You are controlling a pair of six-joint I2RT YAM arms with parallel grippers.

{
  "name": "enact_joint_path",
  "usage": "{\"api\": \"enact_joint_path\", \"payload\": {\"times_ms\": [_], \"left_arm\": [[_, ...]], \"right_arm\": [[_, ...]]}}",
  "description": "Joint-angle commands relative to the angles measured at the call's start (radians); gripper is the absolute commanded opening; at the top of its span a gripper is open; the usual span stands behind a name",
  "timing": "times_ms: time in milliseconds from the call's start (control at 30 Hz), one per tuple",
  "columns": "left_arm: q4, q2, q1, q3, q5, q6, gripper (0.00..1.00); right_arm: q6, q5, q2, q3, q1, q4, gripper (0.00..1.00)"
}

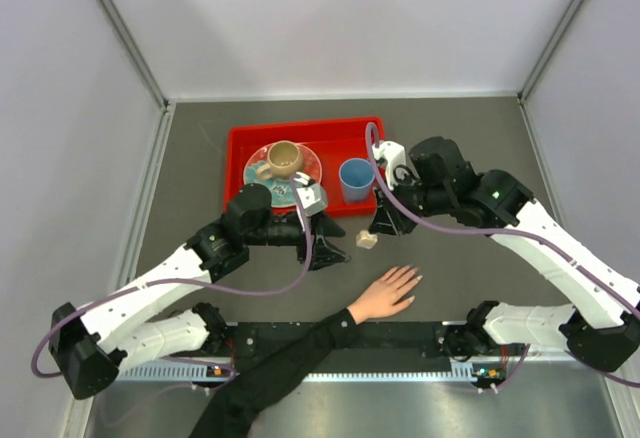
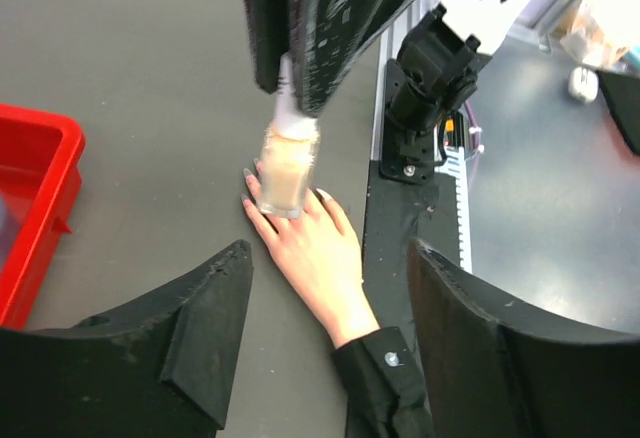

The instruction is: Paint the nails

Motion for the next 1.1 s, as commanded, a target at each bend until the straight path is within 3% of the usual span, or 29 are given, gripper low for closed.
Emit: {"api": "enact_joint_path", "payload": {"times_ms": [0, 300, 800, 1067], "left_arm": [[0.12, 0.026, 0.0, 0.041, 0.07, 0.075, 0.65], [0.266, 0.093, -0.002, 0.006, 0.125, 0.007, 0.58], [0.264, 0.127, -0.002, 0.012, 0.131, 0.016, 0.51], [0.26, 0.116, -0.003, 0.02, 0.108, 0.021, 0.43]], "right_arm": [[-0.027, -0.082, -0.044, 0.071, 0.001, -0.008, 0.0], [-0.011, -0.116, -0.028, 0.073, 0.001, 0.027, 0.0], [0.042, -0.097, -0.013, 0.102, 0.001, 0.059, 0.0], [0.088, -0.108, 0.006, 0.106, 0.001, 0.078, 0.0]]}}
